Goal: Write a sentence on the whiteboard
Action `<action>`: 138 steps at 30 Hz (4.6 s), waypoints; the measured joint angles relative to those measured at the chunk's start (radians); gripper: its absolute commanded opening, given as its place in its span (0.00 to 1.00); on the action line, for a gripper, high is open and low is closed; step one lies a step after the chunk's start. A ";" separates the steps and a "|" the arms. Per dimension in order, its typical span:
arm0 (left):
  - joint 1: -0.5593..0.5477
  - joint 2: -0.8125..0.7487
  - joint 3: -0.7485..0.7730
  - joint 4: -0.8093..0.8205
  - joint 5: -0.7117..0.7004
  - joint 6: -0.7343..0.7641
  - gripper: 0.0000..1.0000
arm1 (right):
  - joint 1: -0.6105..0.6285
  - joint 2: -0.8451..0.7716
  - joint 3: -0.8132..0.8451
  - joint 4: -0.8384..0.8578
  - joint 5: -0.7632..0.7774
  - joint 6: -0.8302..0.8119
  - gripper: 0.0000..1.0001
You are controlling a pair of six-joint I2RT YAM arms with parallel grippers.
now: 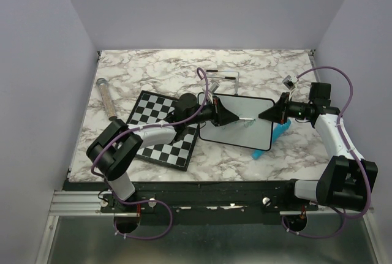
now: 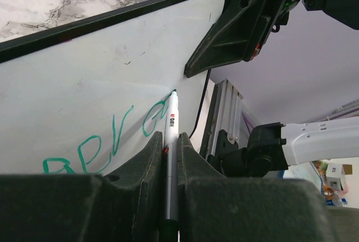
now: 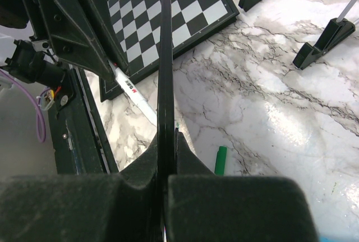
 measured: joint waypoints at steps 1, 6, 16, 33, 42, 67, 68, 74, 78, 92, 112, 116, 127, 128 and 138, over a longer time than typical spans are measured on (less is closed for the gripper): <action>0.000 0.002 0.004 0.000 0.000 0.000 0.00 | 0.000 0.000 0.000 0.000 0.000 0.000 0.01; 0.000 0.006 0.007 -0.001 0.001 0.000 0.00 | 0.000 0.000 0.000 0.000 0.000 0.000 0.01; 0.000 0.007 0.007 -0.041 0.018 0.005 0.00 | 0.000 0.000 0.000 0.000 0.000 0.000 0.00; -0.045 0.043 0.006 -0.047 0.039 -0.010 0.00 | 0.000 -0.003 0.000 -0.002 0.000 -0.004 0.01; -0.035 -0.072 -0.034 0.042 0.039 -0.068 0.00 | 0.000 -0.006 0.000 -0.003 0.000 -0.005 0.01; -0.038 -0.517 -0.369 -0.142 -0.217 0.077 0.00 | 0.000 -0.030 0.000 -0.003 0.004 -0.004 0.01; -0.045 -0.526 -0.382 -0.134 -0.226 0.077 0.00 | 0.000 -0.031 0.000 -0.003 0.005 -0.004 0.01; -0.081 -0.560 -0.428 -0.112 -0.280 0.077 0.00 | 0.000 -0.032 0.000 -0.003 0.006 -0.004 0.01; -0.108 -0.560 -0.430 -0.103 -0.312 0.079 0.00 | 0.000 -0.032 0.000 -0.003 0.006 -0.004 0.01; -0.158 -0.474 -0.424 -0.053 -0.333 0.088 0.00 | 0.000 -0.033 0.000 -0.003 0.006 -0.004 0.00; -0.173 -0.434 -0.415 -0.028 -0.333 0.088 0.00 | 0.000 -0.034 0.000 -0.003 0.006 -0.004 0.01; -0.176 -0.433 -0.415 -0.028 -0.336 0.088 0.00 | 0.000 -0.034 0.000 -0.003 0.006 -0.004 0.01; -0.176 -0.433 -0.415 -0.028 -0.342 0.088 0.00 | 0.000 -0.034 0.000 -0.003 0.006 -0.004 0.00; -0.176 -0.433 -0.415 -0.028 -0.342 0.088 0.00 | 0.000 -0.034 0.000 -0.003 0.006 -0.004 0.00; -0.177 -0.431 -0.415 -0.024 -0.342 0.087 0.00 | 0.000 -0.034 0.000 -0.003 0.006 -0.004 0.01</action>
